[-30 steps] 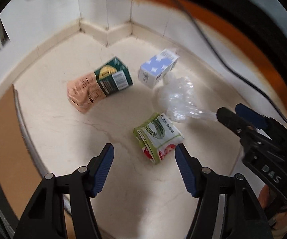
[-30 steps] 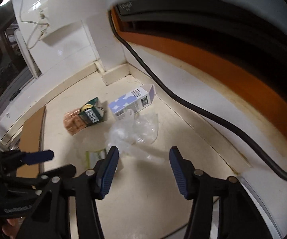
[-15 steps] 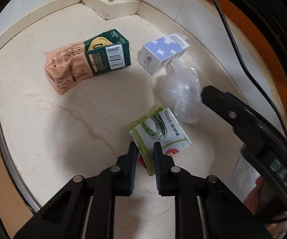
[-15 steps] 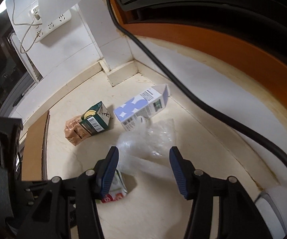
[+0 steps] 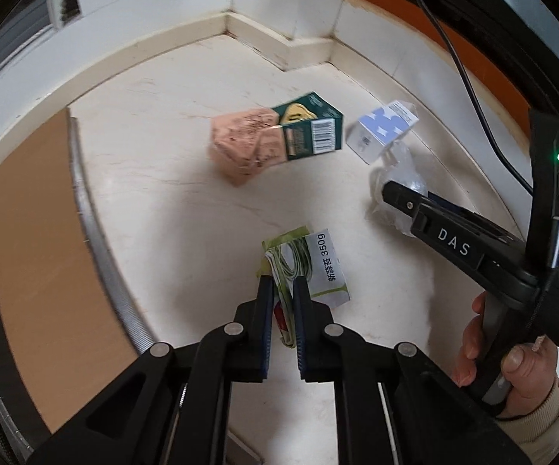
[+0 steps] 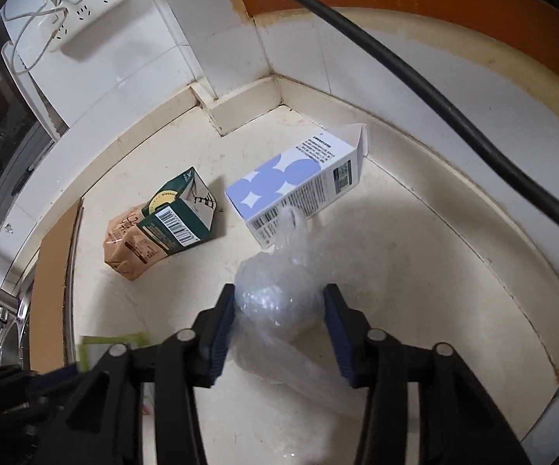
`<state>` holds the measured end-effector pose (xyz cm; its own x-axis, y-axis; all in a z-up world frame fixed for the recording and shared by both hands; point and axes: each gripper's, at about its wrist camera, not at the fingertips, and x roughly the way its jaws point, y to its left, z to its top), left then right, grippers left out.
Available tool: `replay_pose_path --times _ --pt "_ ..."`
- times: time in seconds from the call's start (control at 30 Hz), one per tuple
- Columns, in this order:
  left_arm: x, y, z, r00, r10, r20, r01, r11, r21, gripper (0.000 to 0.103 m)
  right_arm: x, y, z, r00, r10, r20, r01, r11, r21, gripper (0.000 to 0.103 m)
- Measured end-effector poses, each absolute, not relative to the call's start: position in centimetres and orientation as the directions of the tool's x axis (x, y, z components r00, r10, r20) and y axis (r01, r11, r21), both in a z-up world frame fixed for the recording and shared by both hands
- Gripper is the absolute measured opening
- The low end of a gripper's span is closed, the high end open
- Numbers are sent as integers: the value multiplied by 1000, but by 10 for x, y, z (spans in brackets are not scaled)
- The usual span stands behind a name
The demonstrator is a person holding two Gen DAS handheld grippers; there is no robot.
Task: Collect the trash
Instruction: 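Grasp the green packet with the left tool while the right tool grasps the plastic bag, then carry the green packet and plastic bag down over the floor bin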
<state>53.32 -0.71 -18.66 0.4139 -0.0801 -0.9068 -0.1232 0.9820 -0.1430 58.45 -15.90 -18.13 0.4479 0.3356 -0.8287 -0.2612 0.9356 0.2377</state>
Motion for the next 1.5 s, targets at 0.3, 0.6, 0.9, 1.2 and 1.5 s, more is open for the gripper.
replay_pose_path --times 0.3,0.6,0.9,1.2,1.5 --pt "497 6 -160 423 -91 -902 -99 984 -145 8 537 -166 -162 447 337 -829 -246 937 248 29" --pt "407 5 -107 470 -135 -872 -4 988 -155 8 436 -174 -96 491 403 -773 -236 915 327 29" --pt "294 11 -46 541 -199 -817 121 980 -158 8 309 -158 -30 555 423 -716 -222 905 363 29" --pt "174 31 -39 562 -254 -787 207 965 -163 8 186 -138 -20 558 418 -717 -221 908 357 29" --pt "116 36 -99 511 -225 -830 216 968 -129 8 104 -129 -79 461 384 -800 -194 923 331 29"
